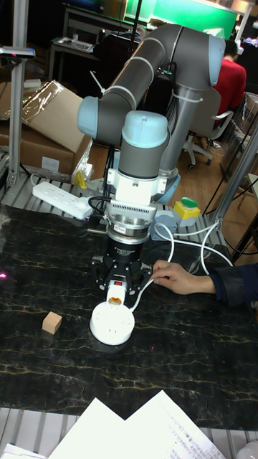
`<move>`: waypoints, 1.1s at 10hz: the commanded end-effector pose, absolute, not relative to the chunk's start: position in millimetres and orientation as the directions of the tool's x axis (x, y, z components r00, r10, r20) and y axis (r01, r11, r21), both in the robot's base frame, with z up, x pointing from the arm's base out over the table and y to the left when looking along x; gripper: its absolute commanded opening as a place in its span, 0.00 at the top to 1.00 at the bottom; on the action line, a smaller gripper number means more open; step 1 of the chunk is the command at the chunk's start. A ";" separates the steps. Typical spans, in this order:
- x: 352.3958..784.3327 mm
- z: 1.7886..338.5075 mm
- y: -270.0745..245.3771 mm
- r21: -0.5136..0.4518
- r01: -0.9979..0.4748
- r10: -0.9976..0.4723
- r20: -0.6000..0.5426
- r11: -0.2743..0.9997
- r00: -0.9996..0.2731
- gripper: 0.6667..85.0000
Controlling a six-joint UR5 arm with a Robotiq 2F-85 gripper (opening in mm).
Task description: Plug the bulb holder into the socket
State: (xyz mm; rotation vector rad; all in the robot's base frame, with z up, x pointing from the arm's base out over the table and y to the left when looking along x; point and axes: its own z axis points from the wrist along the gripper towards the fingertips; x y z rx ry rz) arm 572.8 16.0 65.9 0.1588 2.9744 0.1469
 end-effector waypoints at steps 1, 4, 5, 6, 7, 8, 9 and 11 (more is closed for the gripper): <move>575.7 65.5 18.3 0.115 0.105 0.123 -0.161 0.988 -0.979 0.99; 575.7 66.0 19.0 0.120 0.099 0.118 -0.161 0.988 -0.980 0.99; 576.2 66.1 19.7 0.123 0.096 0.115 -0.162 0.988 -0.980 0.99; 576.7 65.9 19.7 0.123 0.094 0.114 -0.164 0.988 -0.980 0.99; 577.5 65.6 19.5 0.123 0.091 0.111 -0.167 0.988 -0.980 0.99; 573.9 67.5 14.0 0.107 0.079 0.096 -0.156 0.991 -0.983 0.99; 565.8 75.0 9.7 0.107 0.073 0.085 -0.121 0.992 -0.989 0.99; 564.0 73.3 5.7 0.072 0.079 0.087 -0.113 0.994 -0.990 0.99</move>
